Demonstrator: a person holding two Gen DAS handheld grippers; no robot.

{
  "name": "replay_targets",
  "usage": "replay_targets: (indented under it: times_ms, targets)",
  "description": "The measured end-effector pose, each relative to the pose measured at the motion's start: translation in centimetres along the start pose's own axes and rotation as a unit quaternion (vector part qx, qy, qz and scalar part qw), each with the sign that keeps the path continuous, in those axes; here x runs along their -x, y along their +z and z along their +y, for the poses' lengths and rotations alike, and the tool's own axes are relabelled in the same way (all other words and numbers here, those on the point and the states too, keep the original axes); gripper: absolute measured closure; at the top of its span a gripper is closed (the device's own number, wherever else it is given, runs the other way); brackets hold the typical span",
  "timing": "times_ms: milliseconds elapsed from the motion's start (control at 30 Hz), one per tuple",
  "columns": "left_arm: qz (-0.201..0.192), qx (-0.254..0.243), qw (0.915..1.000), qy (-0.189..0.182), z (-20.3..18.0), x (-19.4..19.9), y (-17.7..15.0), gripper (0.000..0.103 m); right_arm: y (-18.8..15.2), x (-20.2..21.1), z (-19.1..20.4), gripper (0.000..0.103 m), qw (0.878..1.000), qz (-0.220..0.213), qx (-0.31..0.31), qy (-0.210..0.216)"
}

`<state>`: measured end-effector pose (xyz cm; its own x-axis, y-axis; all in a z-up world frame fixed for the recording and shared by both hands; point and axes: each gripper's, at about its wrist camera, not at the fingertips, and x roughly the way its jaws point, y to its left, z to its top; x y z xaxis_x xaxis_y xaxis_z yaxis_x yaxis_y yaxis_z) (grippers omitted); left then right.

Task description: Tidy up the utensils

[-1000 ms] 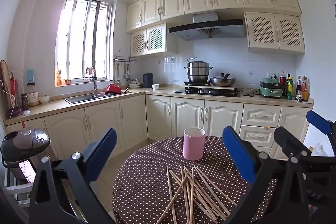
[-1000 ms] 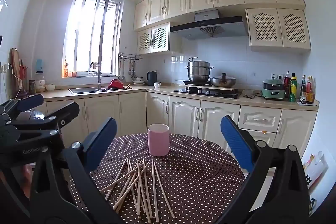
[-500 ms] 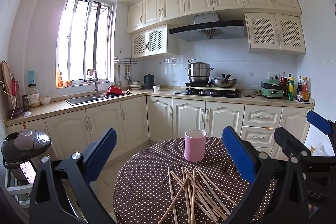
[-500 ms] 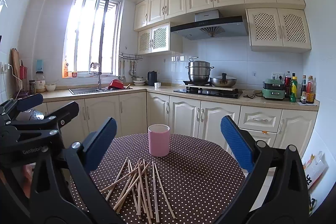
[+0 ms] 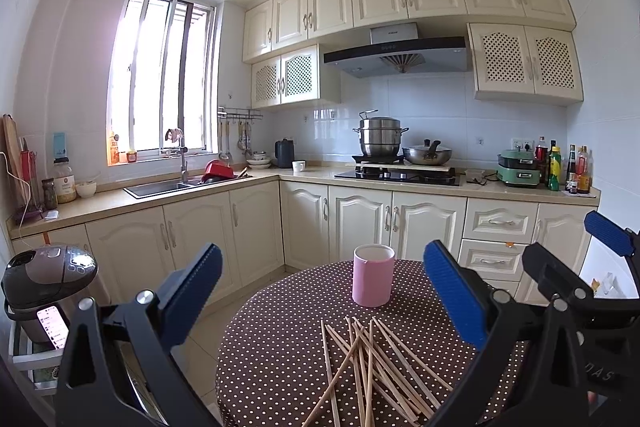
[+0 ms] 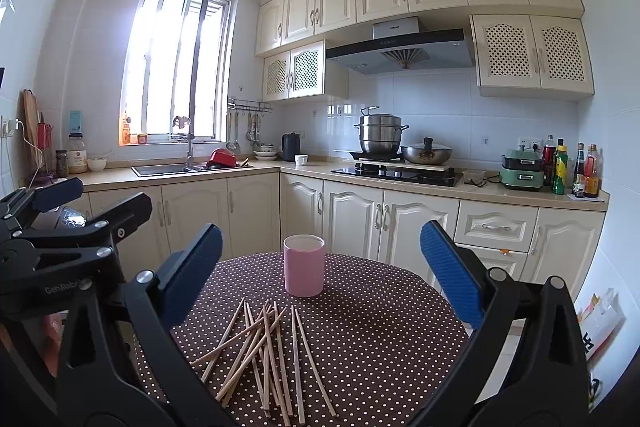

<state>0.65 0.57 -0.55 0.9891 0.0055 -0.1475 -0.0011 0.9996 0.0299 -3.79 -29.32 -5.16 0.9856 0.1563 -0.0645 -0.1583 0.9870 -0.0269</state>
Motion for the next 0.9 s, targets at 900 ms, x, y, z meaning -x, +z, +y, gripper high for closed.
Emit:
replay_targets:
  times_ms: [900]
  targets:
    - [0.005,0.001,1.0000,0.000,0.29,-0.43,-0.24,0.004,-0.03,-0.33,0.73,0.006,1.000,0.007,-0.003,0.000]
